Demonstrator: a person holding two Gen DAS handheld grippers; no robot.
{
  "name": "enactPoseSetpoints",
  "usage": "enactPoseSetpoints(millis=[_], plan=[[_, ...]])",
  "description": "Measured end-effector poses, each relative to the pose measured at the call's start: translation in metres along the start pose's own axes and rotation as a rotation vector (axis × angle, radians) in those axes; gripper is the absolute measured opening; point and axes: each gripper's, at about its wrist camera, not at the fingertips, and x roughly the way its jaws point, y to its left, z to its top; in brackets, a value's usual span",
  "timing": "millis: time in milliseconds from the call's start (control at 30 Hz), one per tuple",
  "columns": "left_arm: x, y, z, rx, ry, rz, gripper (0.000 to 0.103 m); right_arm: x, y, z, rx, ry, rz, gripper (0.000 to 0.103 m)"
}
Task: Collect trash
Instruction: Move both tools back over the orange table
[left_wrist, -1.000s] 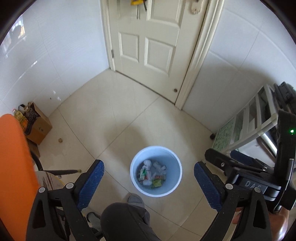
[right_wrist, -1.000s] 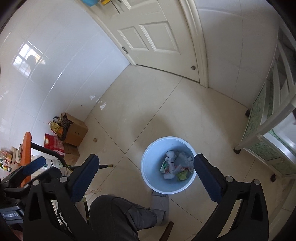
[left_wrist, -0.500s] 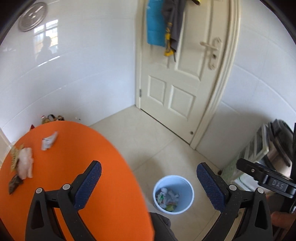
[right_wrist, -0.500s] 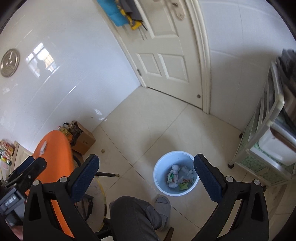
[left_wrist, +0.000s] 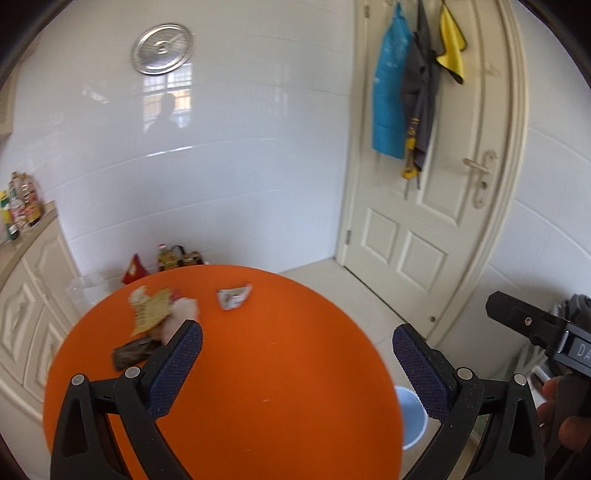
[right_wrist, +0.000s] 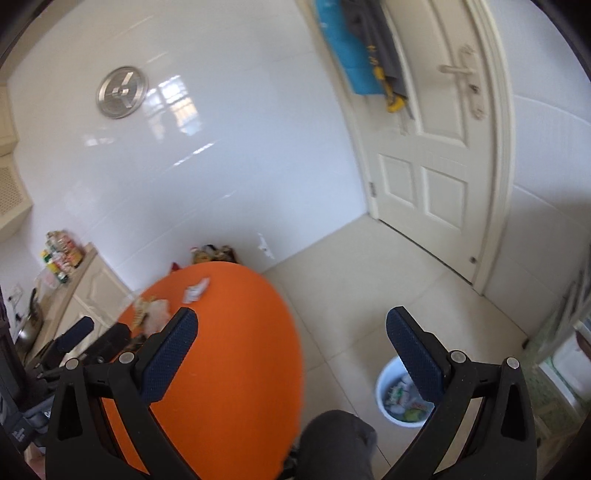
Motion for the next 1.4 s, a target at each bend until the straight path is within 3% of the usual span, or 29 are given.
enactPoseSetpoints(millis=[367,667,867,1100,1400], plan=[[-0.098,0.052,-0.052,-0.172,-0.052,0.217,0.102,0.018,0.105,-0.004,-0.213,0.018,0.189,0.103],[-0.109,0.063,-0.054,-0.262,-0.034,0.315,0.102,0.044,0.149,-0.009,-0.308,0.064,0.276,0.103],[-0.08,0.068,-0.036,-0.282,0.008,0.323,0.102,0.072,0.171,-0.013,-0.344,0.101,0.294,0.103],[-0.032,0.099,-0.014,-0.262,0.063,0.319,0.102,0.12,0.185,-0.019,-0.363,0.164,0.262,0.103],[0.09,0.144,0.004,-0.234,0.199,0.299,0.102,0.2,0.195,-0.037,-0.366,0.286,0.22,0.103]])
